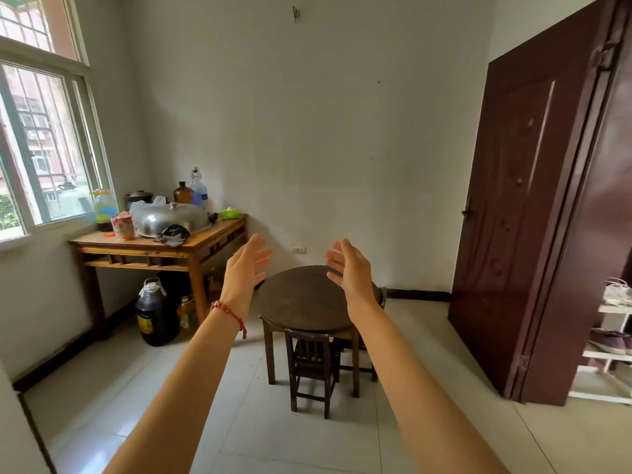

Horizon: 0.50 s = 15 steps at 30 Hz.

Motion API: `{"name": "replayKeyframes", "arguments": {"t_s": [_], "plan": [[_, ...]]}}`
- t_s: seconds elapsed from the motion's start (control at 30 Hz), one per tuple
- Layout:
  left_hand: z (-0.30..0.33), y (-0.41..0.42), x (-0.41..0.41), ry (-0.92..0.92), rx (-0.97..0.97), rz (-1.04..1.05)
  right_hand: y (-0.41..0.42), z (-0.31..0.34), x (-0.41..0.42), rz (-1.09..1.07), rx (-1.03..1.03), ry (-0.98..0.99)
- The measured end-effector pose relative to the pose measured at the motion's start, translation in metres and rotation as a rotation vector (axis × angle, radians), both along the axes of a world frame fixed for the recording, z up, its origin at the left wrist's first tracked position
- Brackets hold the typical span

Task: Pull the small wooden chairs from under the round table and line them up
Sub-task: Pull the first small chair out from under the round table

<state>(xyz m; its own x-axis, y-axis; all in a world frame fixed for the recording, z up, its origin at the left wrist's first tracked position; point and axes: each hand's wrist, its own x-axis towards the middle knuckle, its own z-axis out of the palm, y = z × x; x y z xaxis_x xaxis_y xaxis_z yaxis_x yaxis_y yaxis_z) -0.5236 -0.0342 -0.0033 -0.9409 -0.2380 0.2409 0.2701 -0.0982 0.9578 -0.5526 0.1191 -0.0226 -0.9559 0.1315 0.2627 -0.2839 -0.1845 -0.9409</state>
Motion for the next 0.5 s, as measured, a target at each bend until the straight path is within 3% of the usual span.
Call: {"name": "replayKeyframes", "arguments": {"t_s": [0.5], "plan": [[0.000, 0.034, -0.189, 0.008, 0.031, -0.017, 0.031, 0.011, -0.185, -0.014, 0.062, 0.016]]}}
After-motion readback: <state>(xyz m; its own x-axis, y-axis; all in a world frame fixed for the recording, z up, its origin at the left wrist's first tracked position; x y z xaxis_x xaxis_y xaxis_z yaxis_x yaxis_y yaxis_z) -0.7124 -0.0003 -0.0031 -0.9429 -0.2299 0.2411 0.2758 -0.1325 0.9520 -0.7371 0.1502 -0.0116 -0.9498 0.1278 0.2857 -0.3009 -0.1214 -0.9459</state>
